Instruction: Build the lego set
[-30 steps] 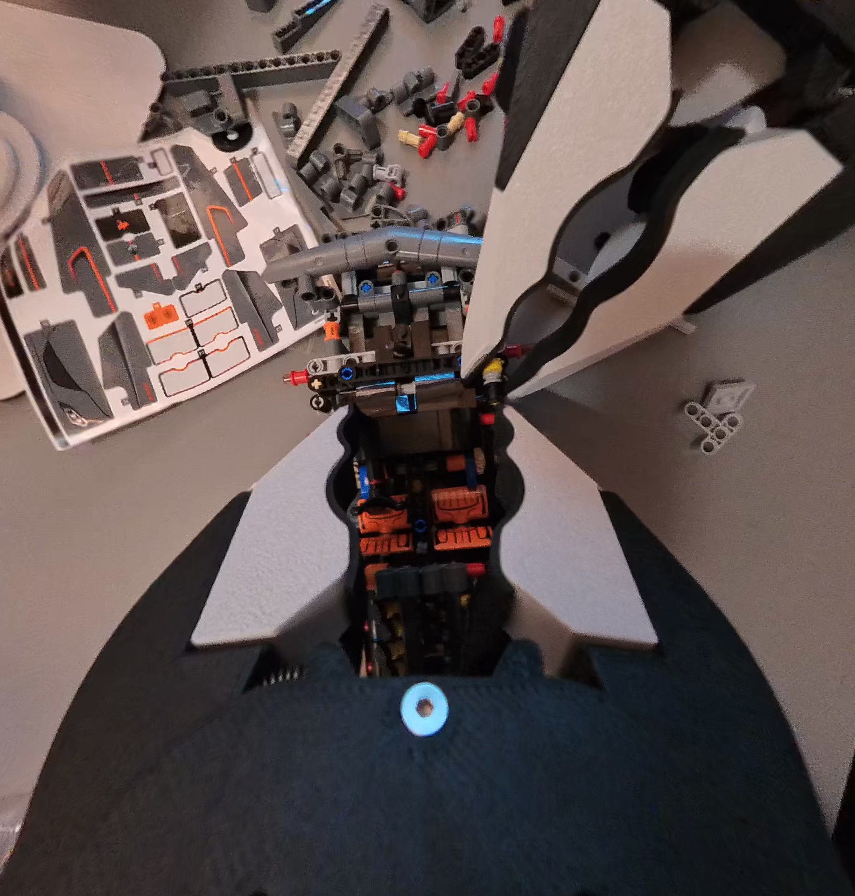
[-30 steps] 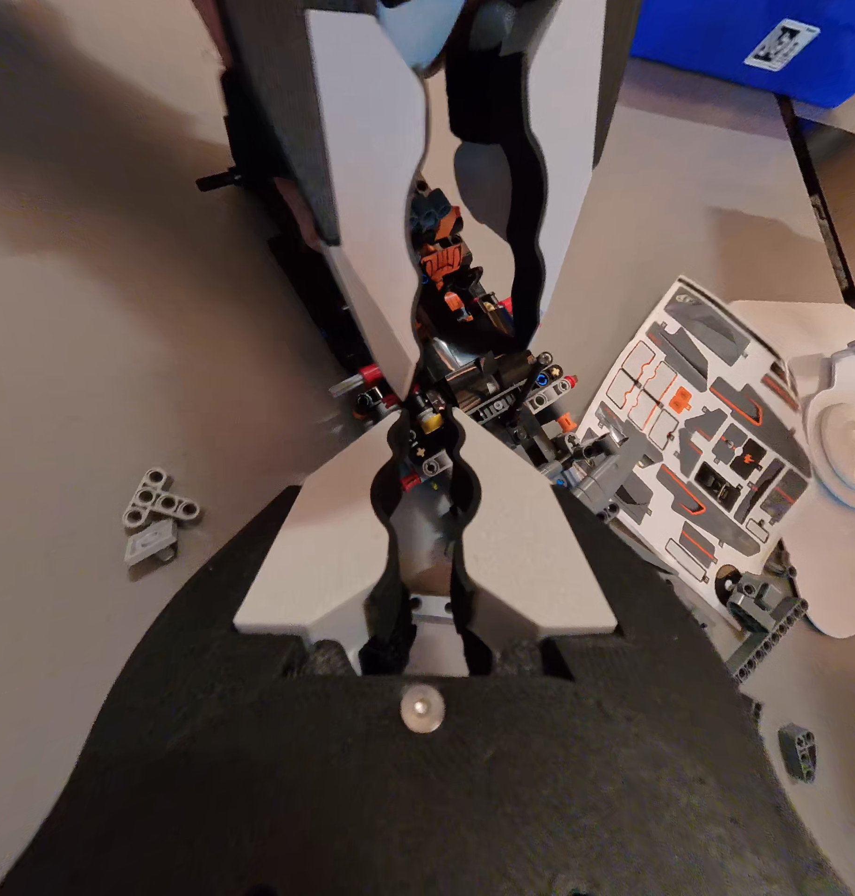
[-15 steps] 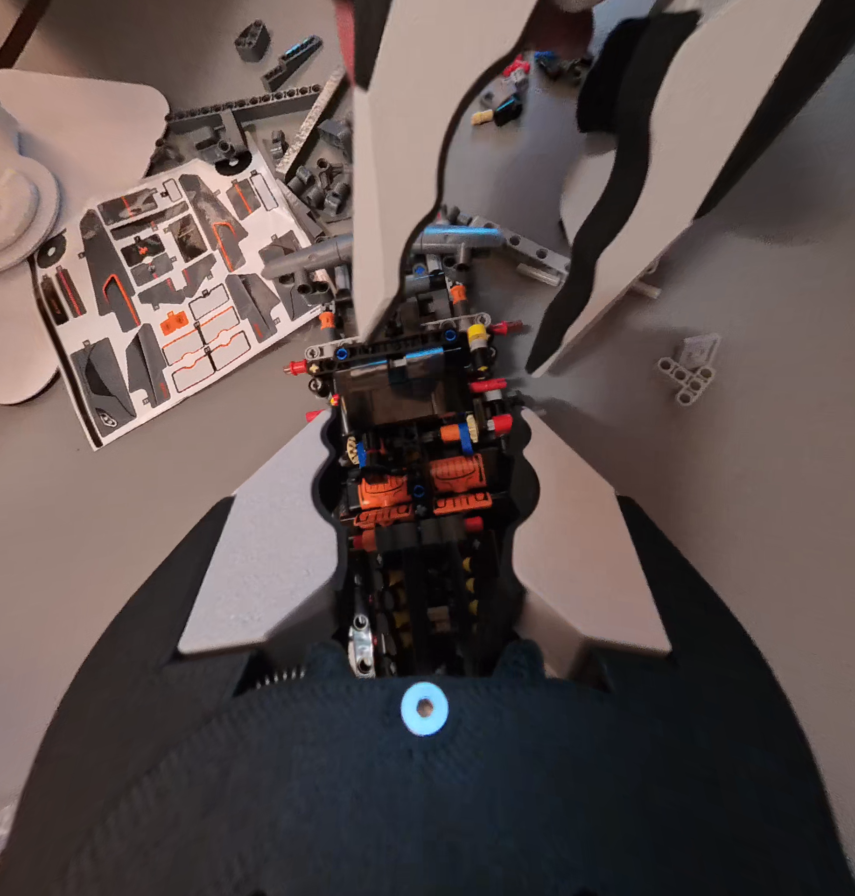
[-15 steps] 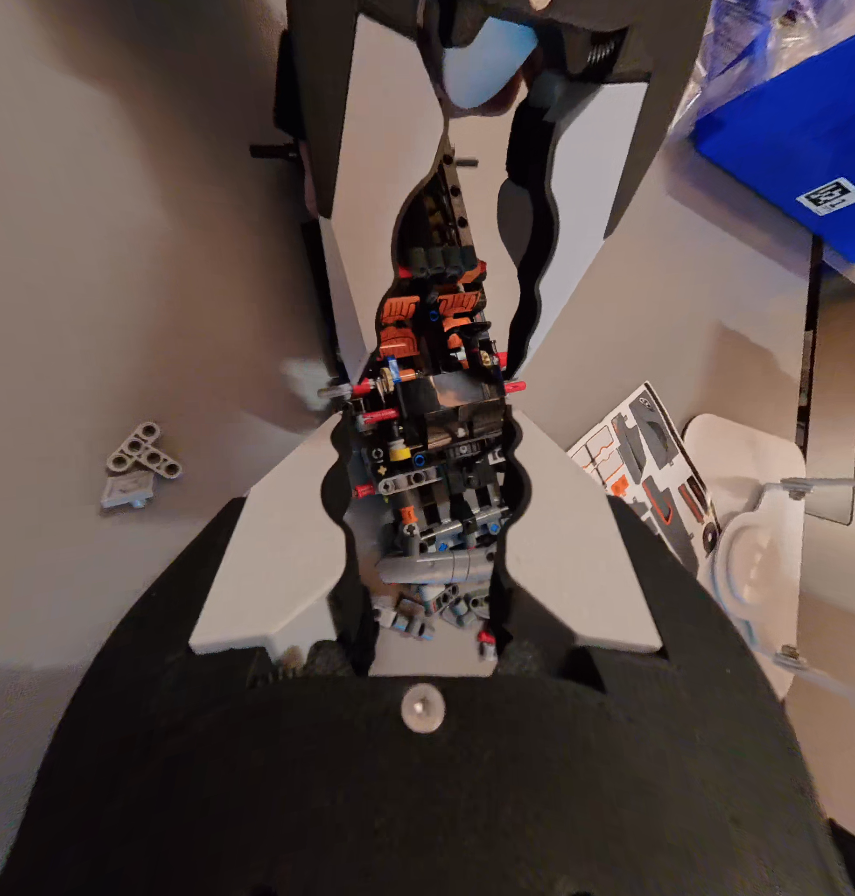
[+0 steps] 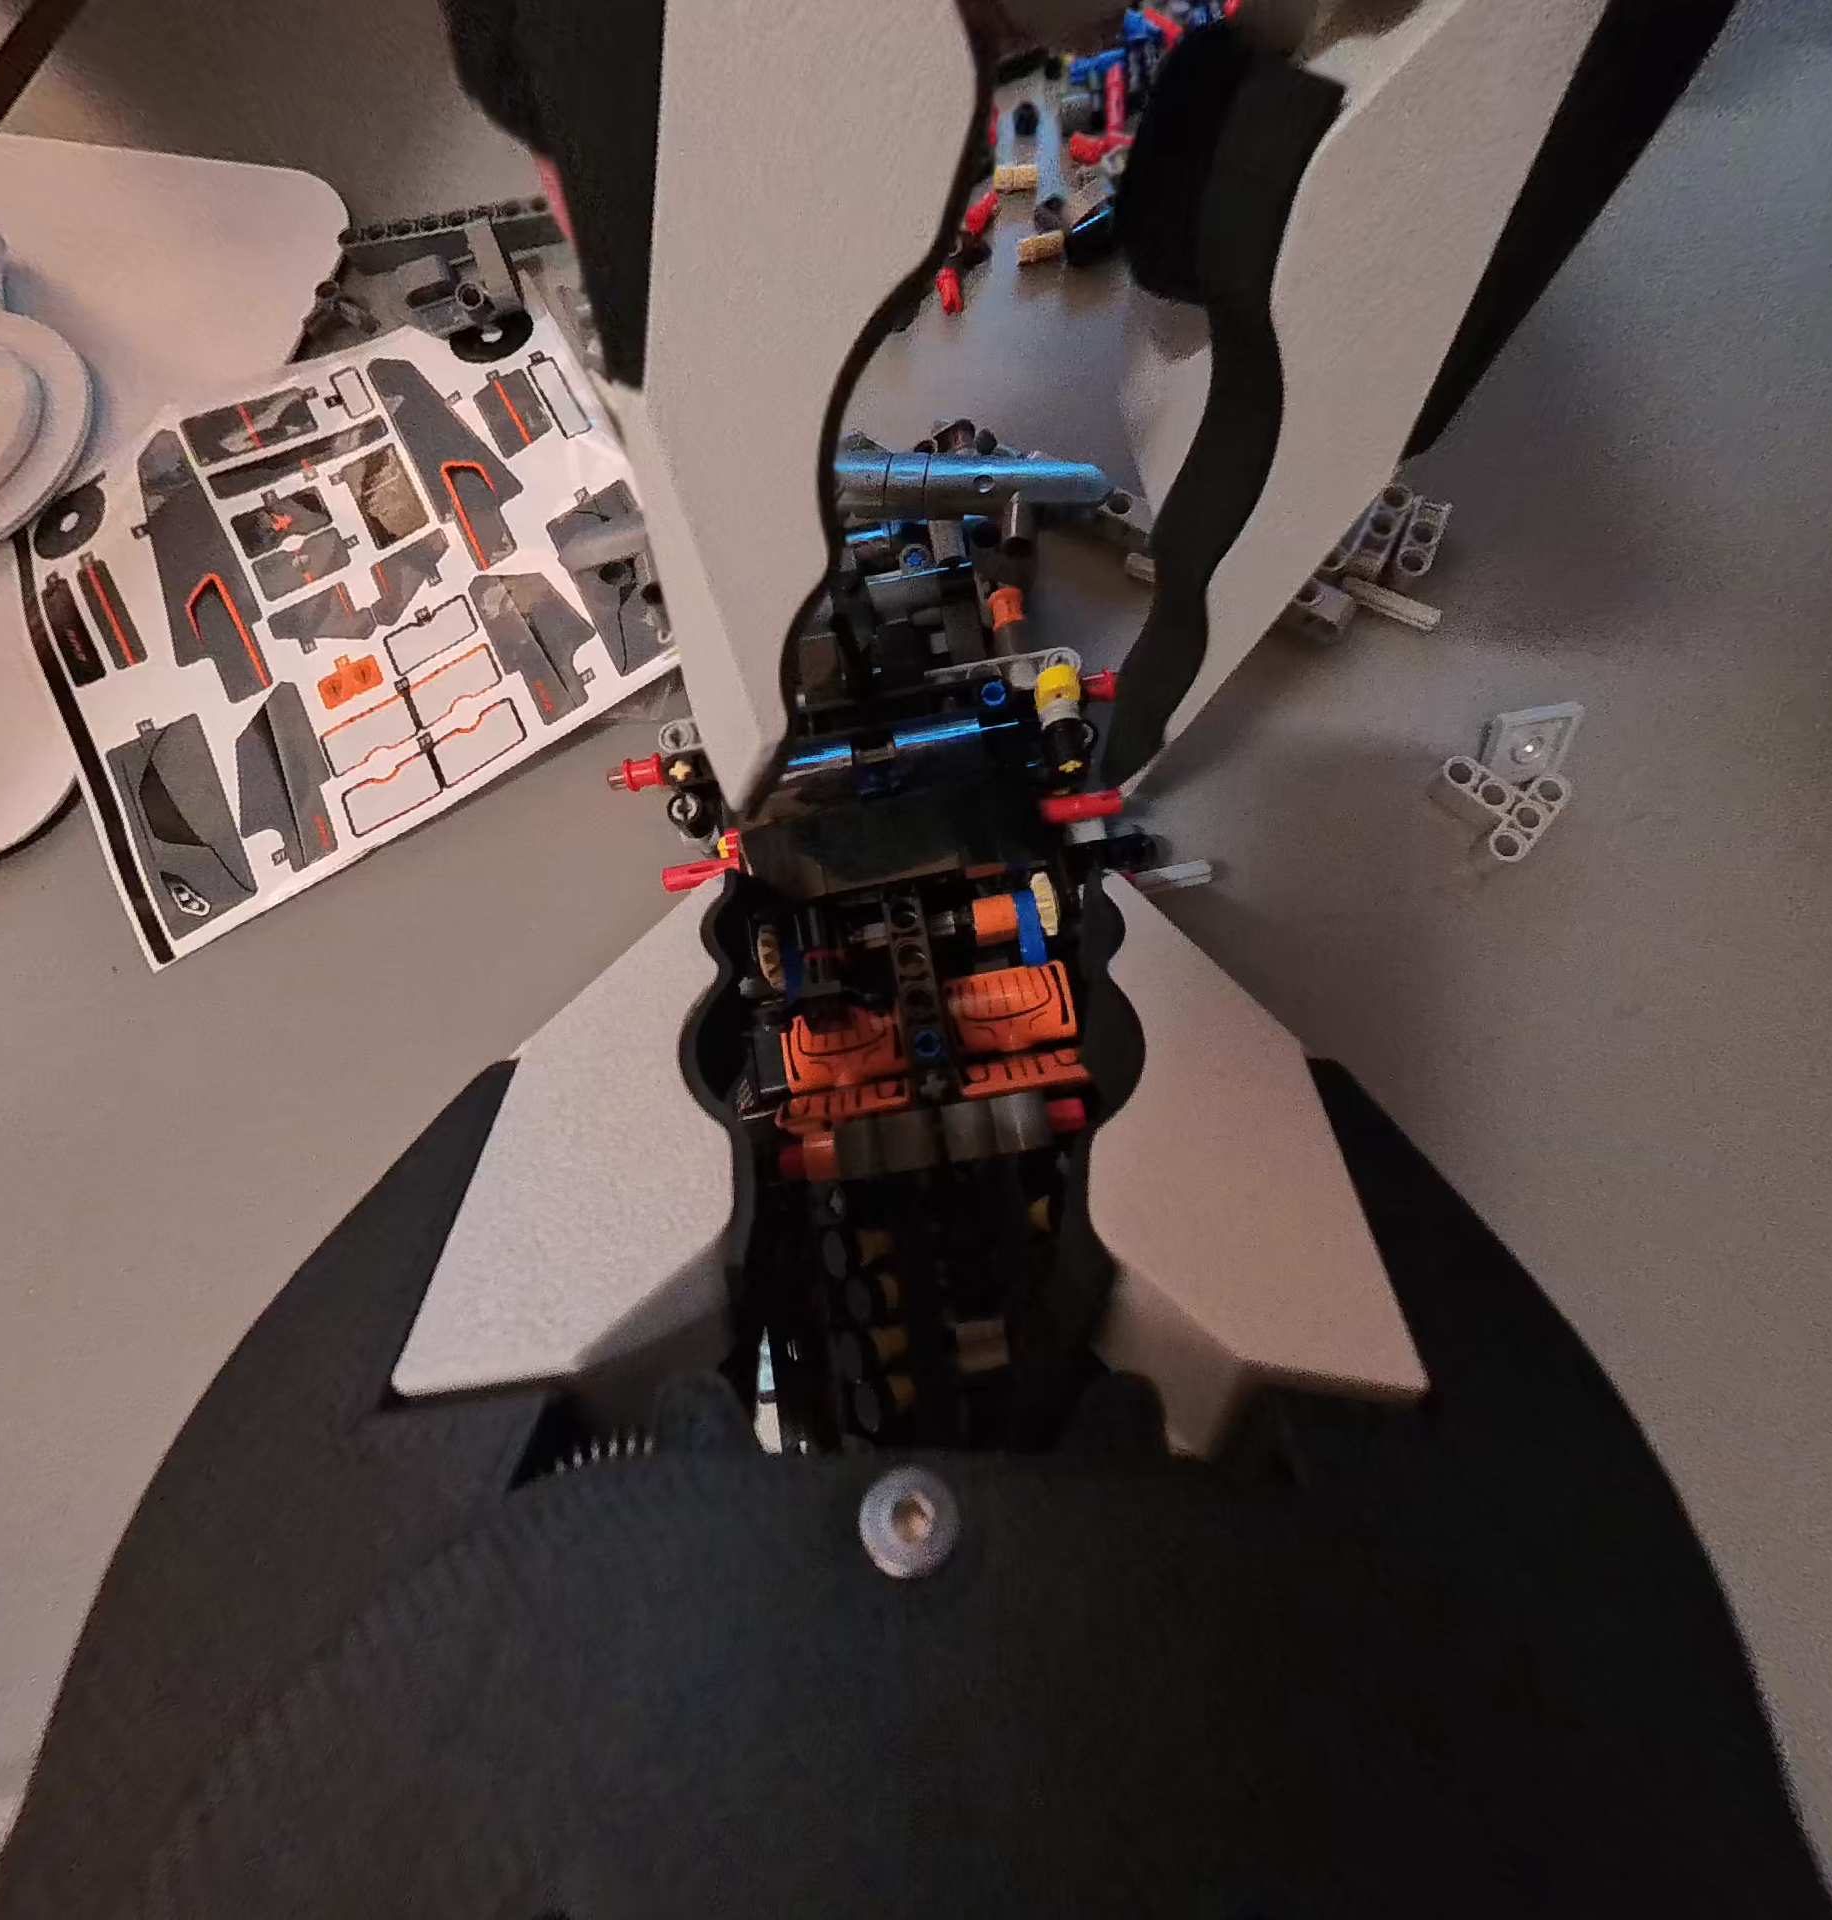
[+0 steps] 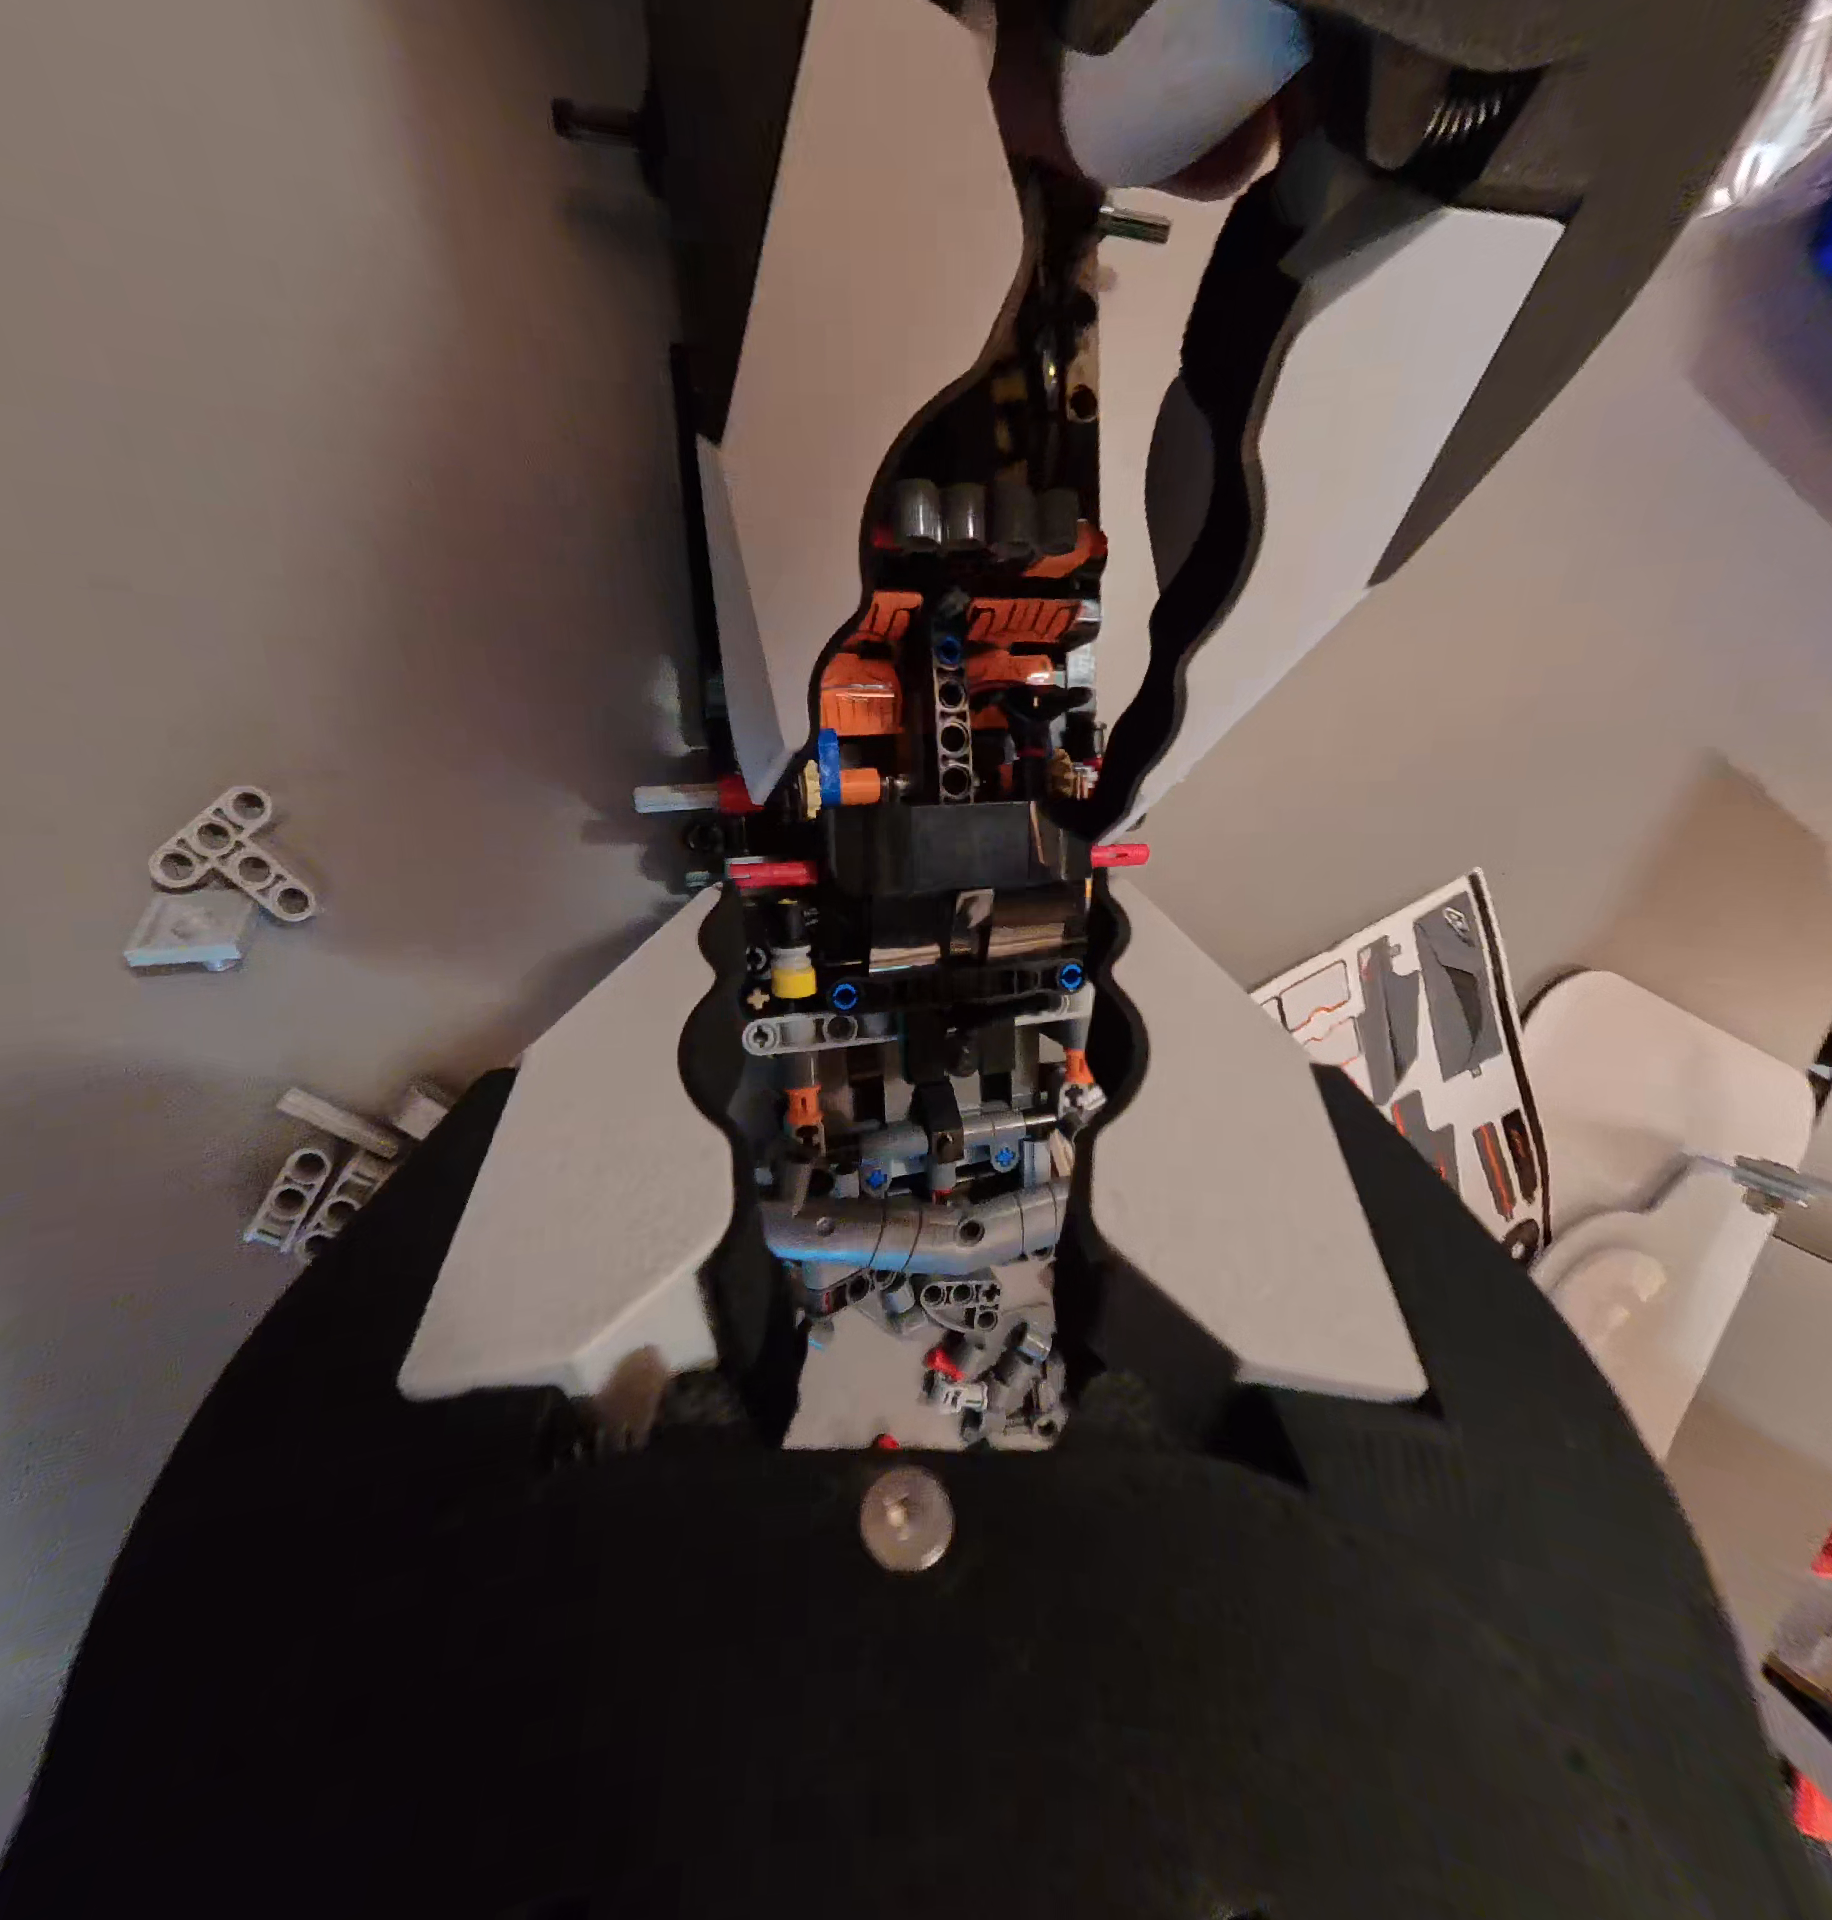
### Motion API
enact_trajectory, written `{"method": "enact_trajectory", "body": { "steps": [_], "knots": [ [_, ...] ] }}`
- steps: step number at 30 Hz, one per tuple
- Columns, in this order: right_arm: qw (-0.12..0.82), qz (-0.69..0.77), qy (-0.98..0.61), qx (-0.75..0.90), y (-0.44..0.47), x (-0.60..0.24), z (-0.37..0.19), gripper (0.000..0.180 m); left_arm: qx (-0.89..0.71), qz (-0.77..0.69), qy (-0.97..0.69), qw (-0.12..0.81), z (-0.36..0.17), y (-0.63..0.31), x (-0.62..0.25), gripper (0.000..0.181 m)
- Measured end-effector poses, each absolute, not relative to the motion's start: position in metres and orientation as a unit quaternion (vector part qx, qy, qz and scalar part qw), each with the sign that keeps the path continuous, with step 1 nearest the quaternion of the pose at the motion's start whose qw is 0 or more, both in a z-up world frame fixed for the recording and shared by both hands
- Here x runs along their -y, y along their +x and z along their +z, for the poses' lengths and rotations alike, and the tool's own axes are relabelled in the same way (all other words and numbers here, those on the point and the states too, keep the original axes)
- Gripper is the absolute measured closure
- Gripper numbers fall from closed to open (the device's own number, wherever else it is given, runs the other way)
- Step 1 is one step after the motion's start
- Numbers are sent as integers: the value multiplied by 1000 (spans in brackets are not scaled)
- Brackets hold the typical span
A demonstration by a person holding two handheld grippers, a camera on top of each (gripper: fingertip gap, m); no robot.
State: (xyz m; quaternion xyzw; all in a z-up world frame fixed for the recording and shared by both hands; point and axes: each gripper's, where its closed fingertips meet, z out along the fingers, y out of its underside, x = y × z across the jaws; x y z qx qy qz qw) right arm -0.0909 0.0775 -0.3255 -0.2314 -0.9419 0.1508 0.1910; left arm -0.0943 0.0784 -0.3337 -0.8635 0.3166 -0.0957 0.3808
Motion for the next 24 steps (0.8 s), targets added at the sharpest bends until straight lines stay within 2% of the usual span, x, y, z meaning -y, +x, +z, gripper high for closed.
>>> {"method": "enact_trajectory", "body": {
  "steps": [6, 8, 13, 24],
  "knots": [
    [119, 161, -237, 951, -85, -77, -326, 125, -315, -104, -862, 383, -334, -93, -79, 120],
    [111, 162, -237, 951, -87, -79, -325, 127, -315, -105, -862, 383, -334, -93, -79, 120],
    [104, 138, -246, 954, -90, -83, -328, 116, -316, -106, -861, 384, -334, -93, -79, 120],
    [79, 130, -248, 957, -88, -83, -332, 121, -313, -110, -863, 381, -334, -93, -80, 120]
  ]
}}
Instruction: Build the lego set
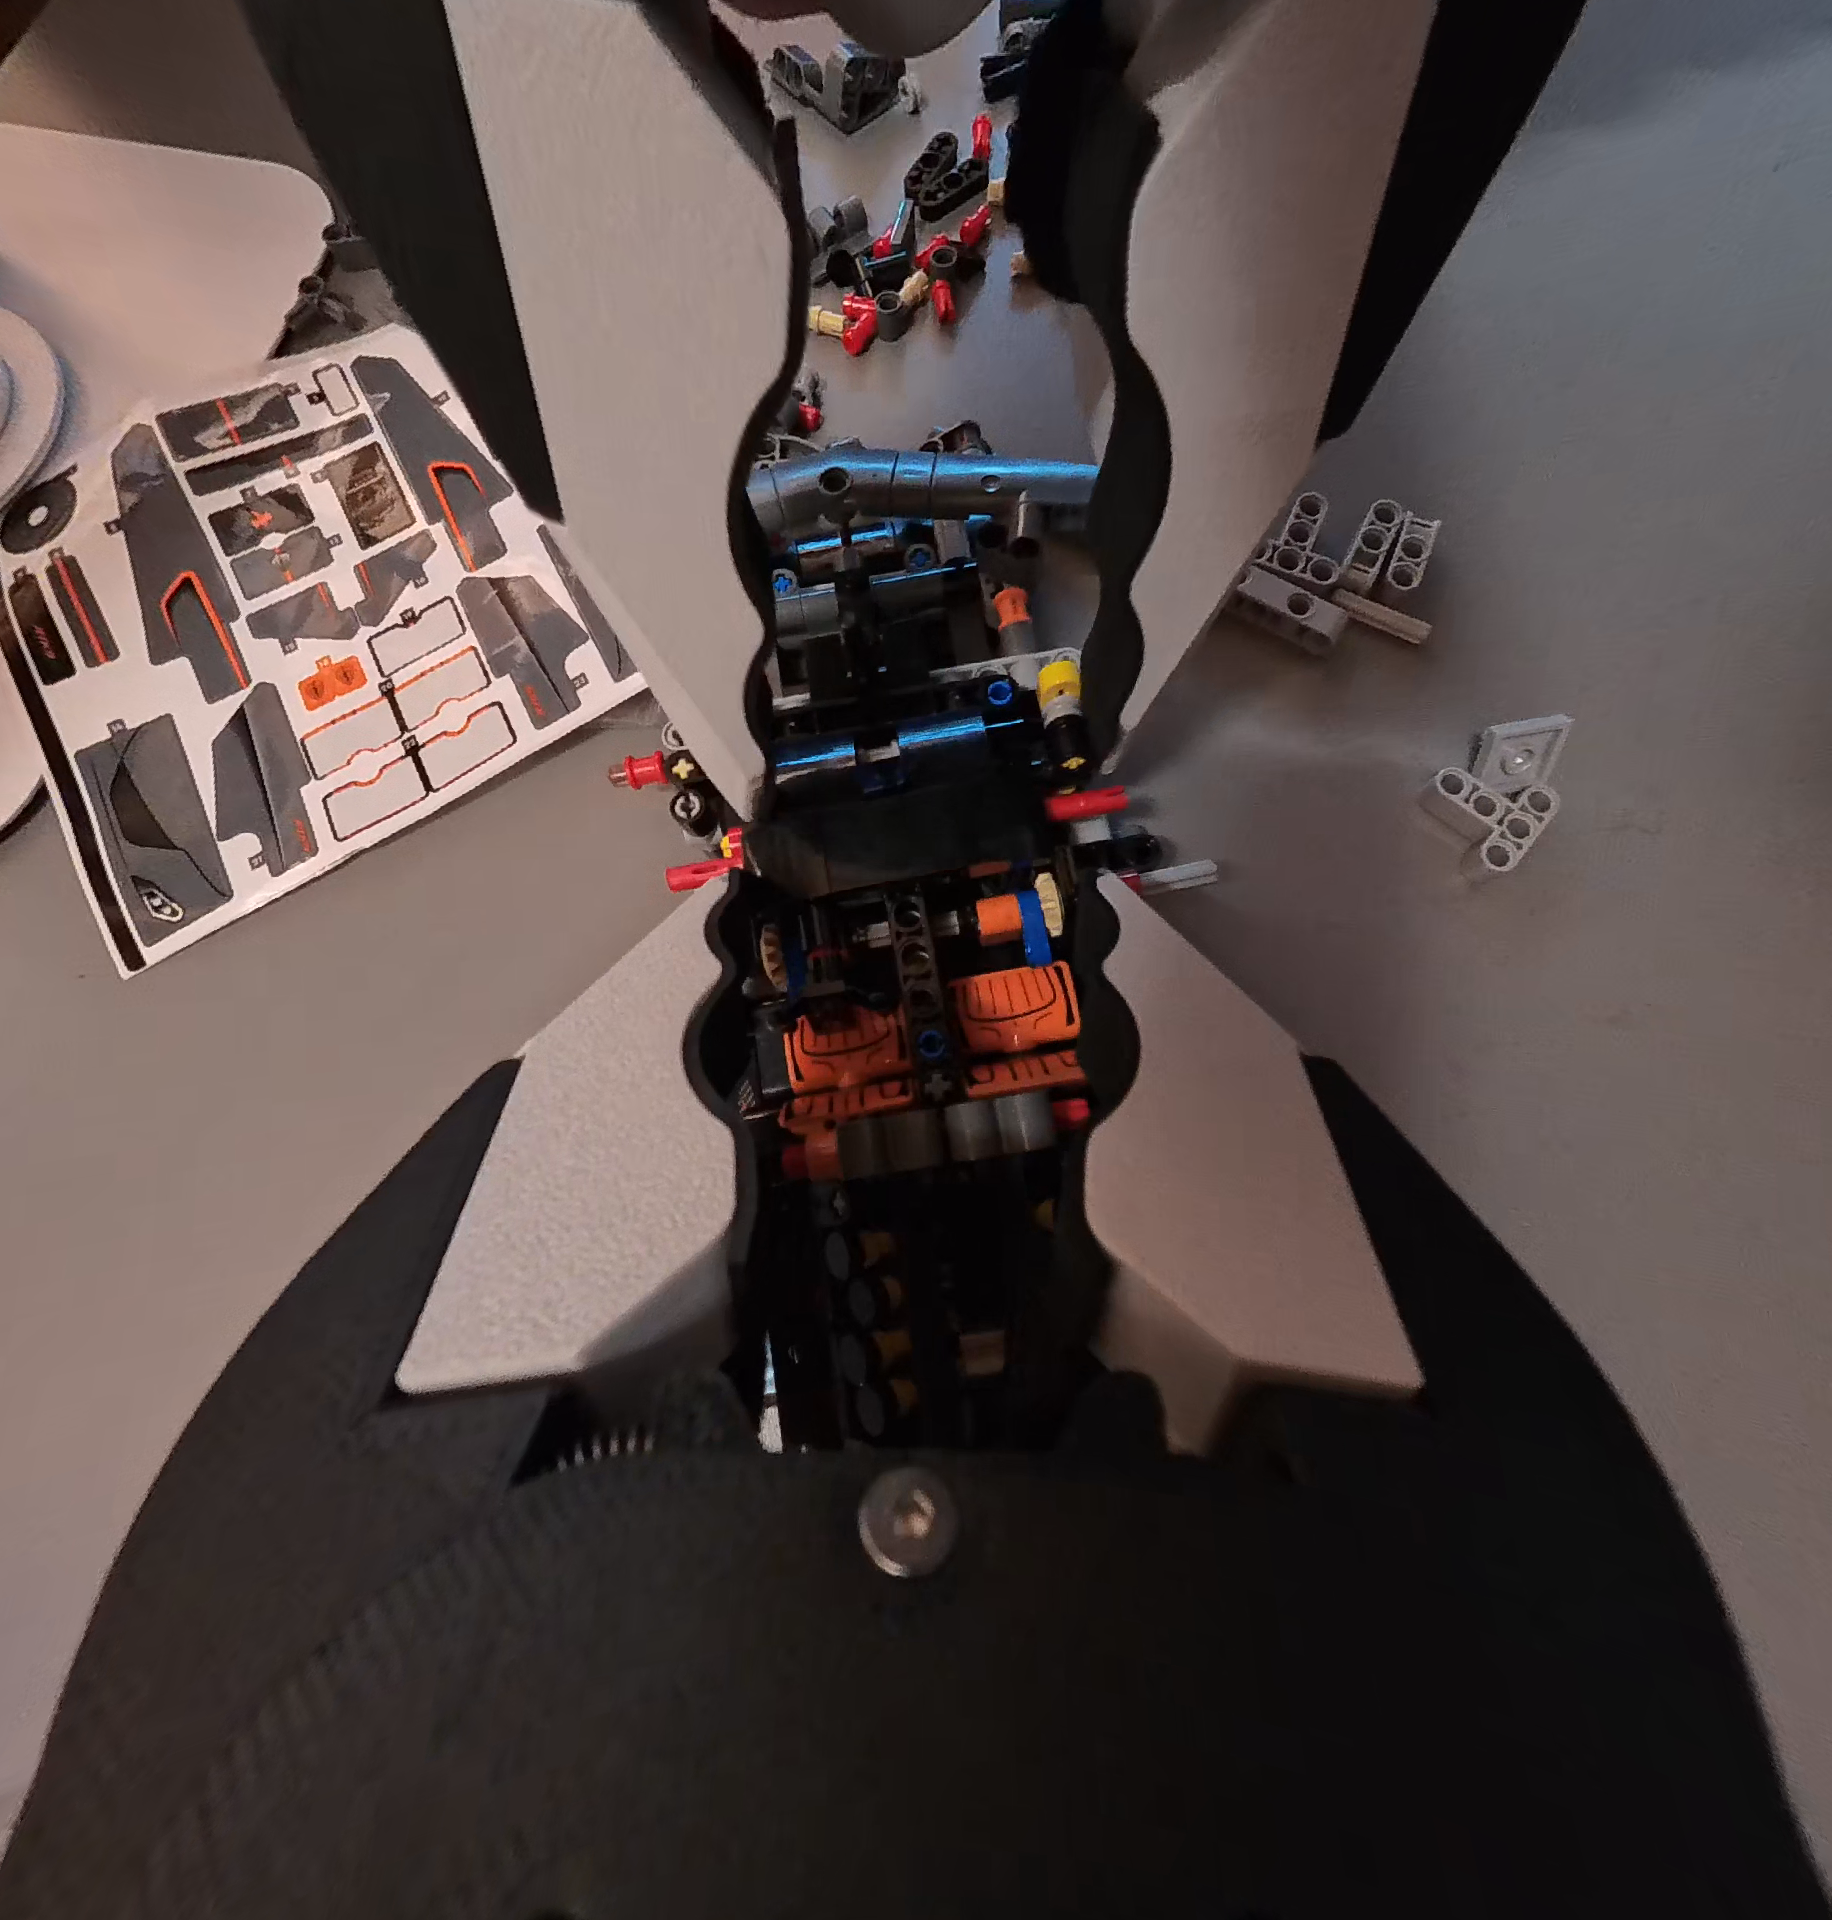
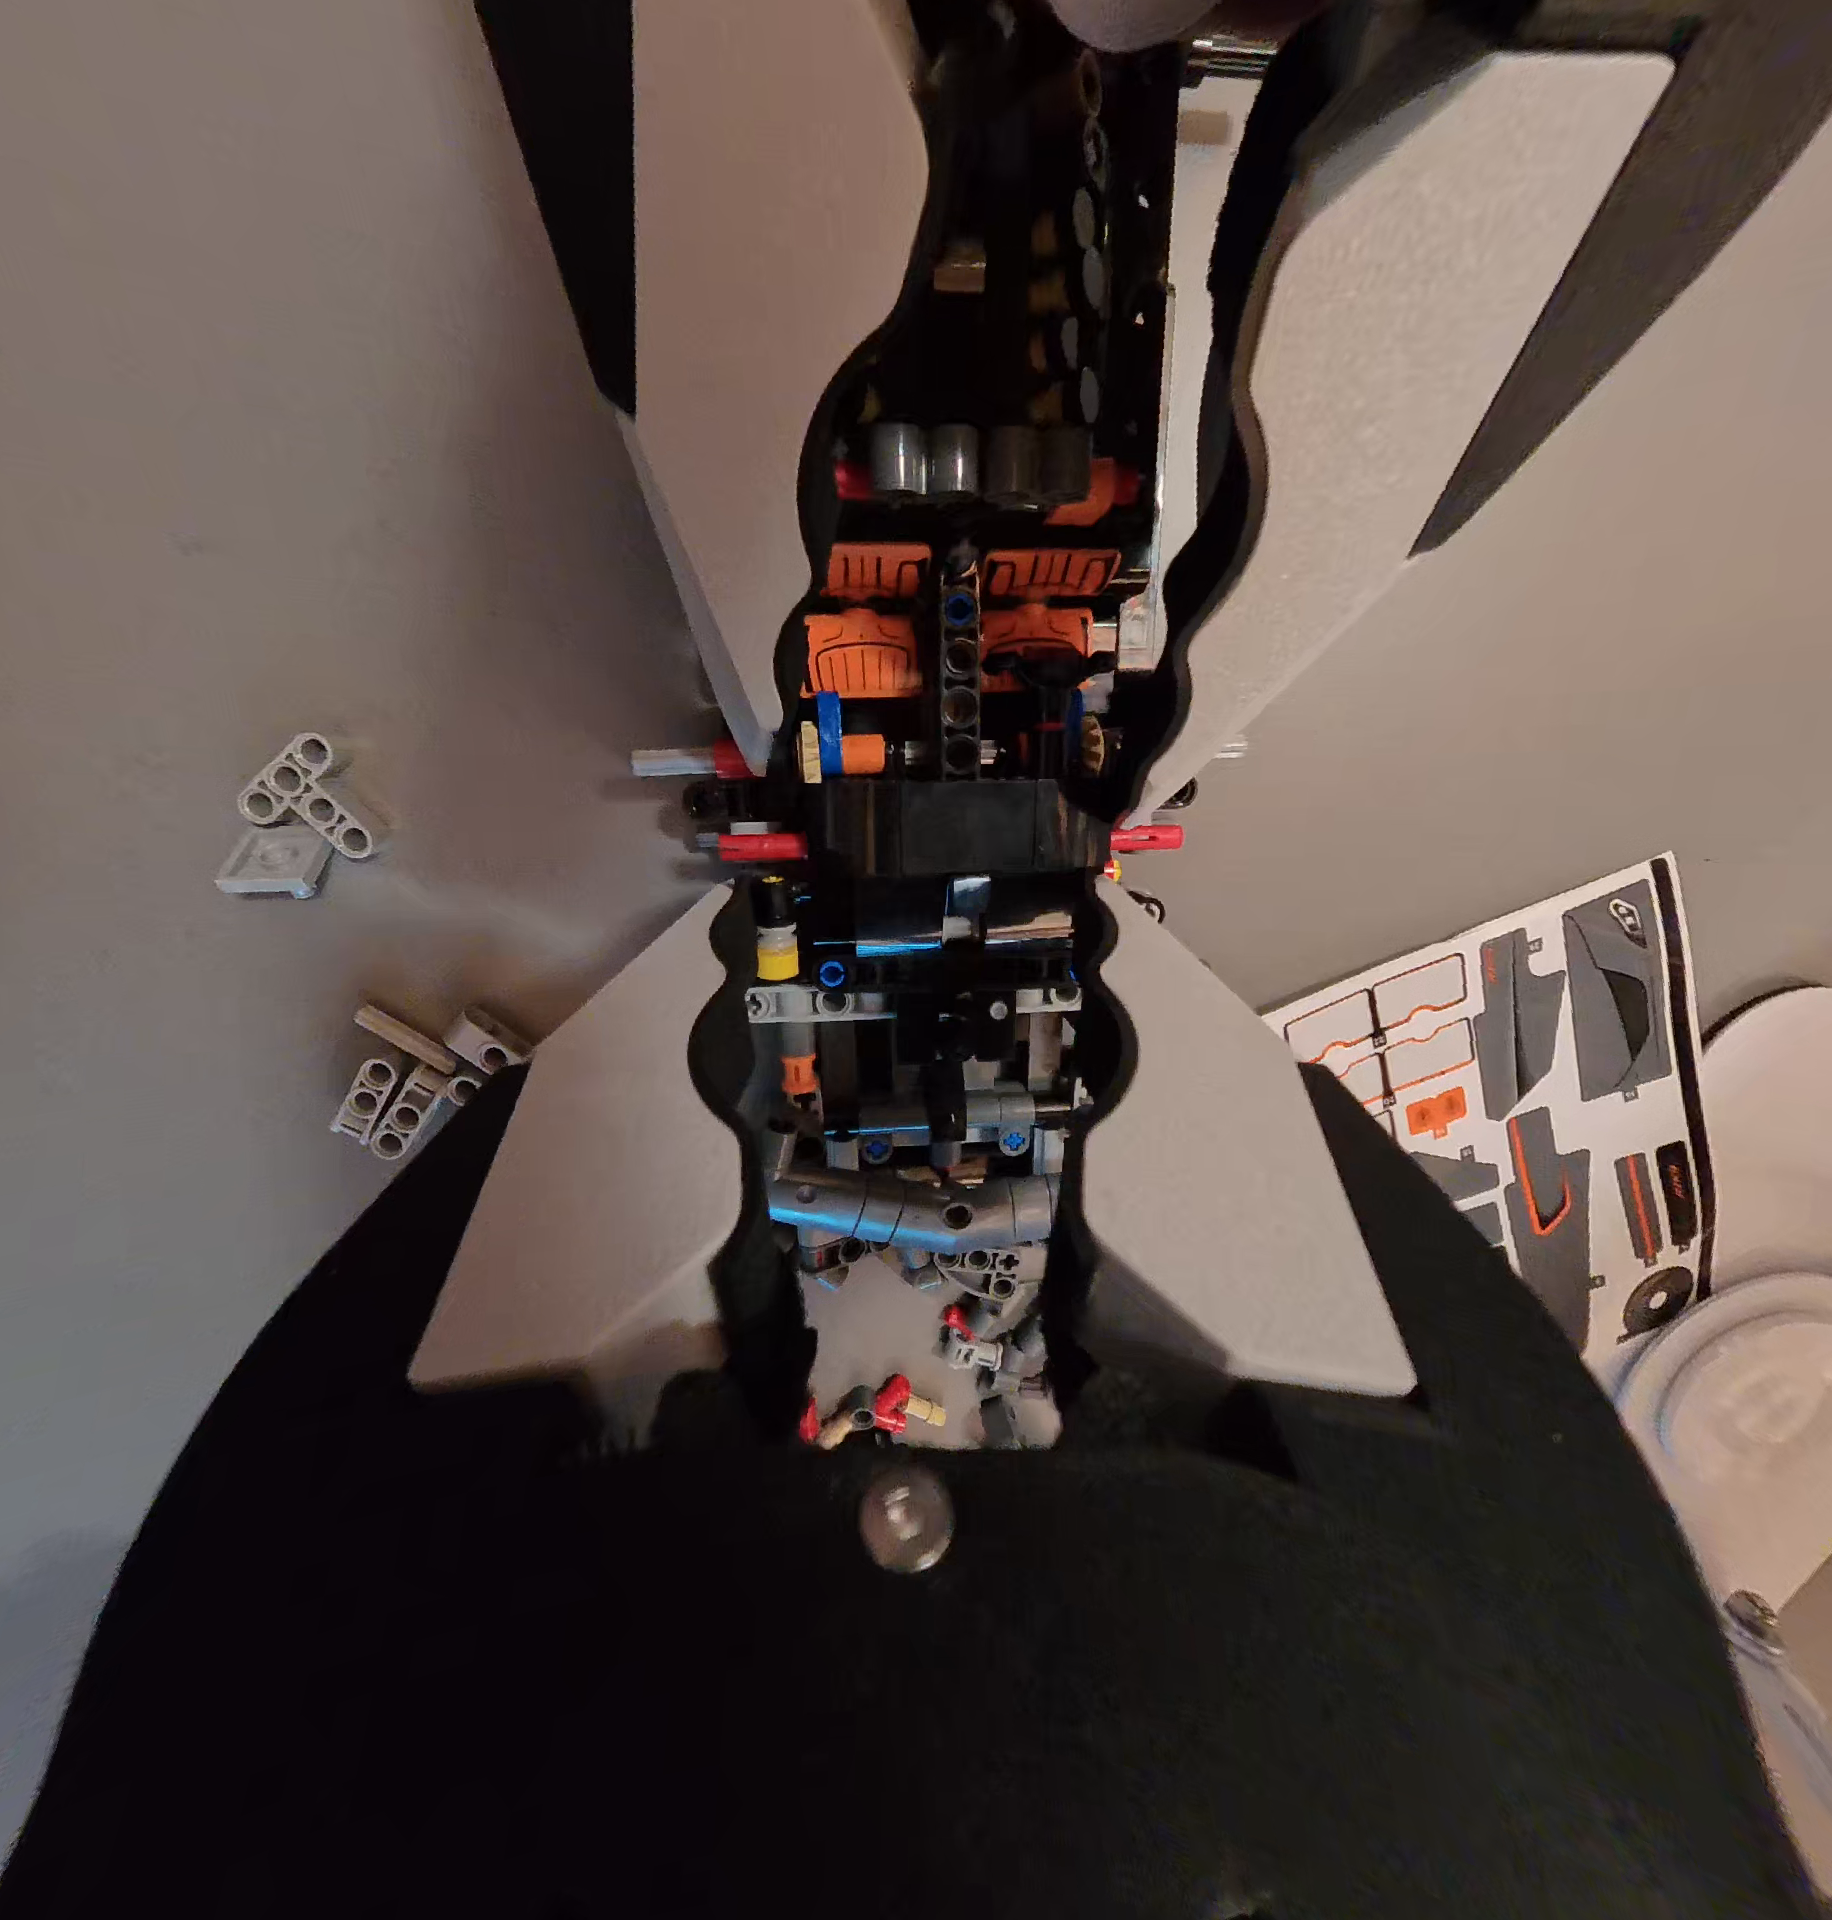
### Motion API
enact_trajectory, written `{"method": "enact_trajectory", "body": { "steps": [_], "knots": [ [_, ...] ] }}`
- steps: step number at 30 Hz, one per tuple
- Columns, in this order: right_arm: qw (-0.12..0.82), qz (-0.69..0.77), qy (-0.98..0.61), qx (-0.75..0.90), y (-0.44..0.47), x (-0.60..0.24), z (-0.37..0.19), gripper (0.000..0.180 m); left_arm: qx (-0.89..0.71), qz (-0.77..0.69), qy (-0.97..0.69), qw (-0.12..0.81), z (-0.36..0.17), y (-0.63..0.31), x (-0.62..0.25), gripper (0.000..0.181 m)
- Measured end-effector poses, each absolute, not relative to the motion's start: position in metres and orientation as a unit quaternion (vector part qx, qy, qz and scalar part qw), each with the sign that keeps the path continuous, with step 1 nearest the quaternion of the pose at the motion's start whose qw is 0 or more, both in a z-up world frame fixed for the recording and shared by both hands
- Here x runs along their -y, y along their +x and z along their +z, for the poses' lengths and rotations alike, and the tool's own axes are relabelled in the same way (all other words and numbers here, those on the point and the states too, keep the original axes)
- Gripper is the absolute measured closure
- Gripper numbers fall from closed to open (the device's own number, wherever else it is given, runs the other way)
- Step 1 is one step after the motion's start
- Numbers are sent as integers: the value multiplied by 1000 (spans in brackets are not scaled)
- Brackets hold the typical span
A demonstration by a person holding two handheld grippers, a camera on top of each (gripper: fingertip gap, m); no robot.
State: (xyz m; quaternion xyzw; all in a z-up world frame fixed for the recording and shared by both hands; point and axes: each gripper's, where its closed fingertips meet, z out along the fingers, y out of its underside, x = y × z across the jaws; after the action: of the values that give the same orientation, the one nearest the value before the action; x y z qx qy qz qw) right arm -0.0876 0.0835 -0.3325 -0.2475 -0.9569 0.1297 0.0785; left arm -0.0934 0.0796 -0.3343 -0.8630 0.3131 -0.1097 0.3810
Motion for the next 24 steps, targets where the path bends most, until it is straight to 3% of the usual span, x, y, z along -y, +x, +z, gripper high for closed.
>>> {"method": "enact_trajectory", "body": {
  "steps": [24],
  "knots": [
    [83, 161, -257, 949, -87, -83, -333, 123, -300, -116, -868, 377, -336, -94, -80, 120]
  ]
}}
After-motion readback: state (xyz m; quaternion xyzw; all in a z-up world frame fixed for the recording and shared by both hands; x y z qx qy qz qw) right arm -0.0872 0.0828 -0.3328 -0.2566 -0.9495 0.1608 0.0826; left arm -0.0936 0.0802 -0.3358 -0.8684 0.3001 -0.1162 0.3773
